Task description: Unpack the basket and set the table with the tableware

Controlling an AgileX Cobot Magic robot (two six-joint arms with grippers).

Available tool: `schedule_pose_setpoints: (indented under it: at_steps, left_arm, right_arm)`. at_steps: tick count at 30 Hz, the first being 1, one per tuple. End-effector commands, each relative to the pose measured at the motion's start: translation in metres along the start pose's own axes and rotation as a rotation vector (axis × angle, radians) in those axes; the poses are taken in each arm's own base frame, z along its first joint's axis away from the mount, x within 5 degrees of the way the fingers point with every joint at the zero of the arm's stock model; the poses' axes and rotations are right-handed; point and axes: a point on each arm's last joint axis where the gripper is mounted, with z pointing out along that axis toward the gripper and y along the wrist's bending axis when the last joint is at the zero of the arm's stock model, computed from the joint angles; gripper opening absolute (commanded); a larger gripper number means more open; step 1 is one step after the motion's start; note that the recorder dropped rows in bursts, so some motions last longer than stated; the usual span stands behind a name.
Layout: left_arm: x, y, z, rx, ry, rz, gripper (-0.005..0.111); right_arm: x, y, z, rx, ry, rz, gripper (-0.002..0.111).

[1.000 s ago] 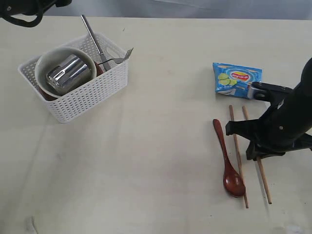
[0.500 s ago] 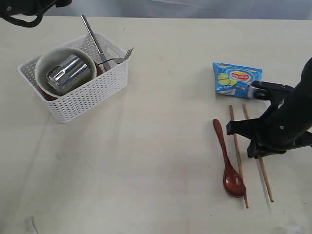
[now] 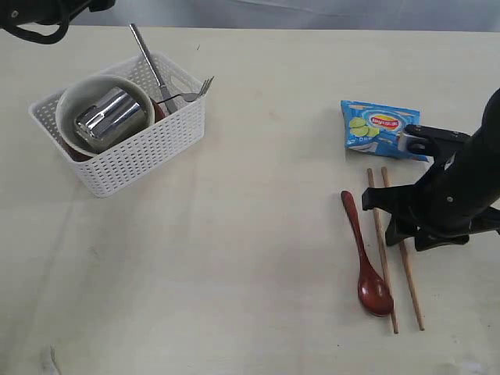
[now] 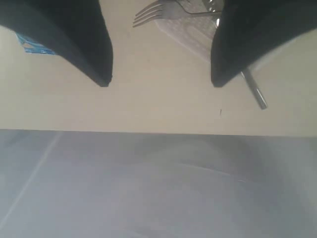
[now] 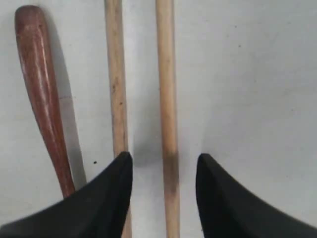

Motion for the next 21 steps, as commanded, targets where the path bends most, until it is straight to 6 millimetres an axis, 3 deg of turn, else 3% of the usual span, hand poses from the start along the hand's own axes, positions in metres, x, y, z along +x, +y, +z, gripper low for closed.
schedule_pose_setpoints:
  at_steps: [1,6,10,17,21]
  left_arm:
    - [0.002,0.001,-0.002,-0.003,0.007,0.004,0.056]
    - [0.002,0.001,-0.002,-0.003,0.009,0.004,0.056]
    - [0.002,0.001,-0.002,-0.004,0.018,0.054,0.056]
    - [0.004,0.001,-0.002,-0.005,0.034,0.071,0.056]
    - [0.004,0.002,-0.002,-0.007,0.039,0.086,0.056]
  right_arm:
    - [-0.002,0.001,-0.001,0.001,-0.016,-0.005,0.041]
    - [-0.015,0.007,-0.016,-0.014,-0.052,-0.024,0.041]
    - [-0.032,0.016,-0.04,-0.037,-0.106,-0.044,0.041]
    - [-0.067,0.03,-0.087,-0.077,-0.342,-0.113,0.041]
    - [-0.08,0.034,-0.099,-0.085,-0.507,-0.151,0.041]
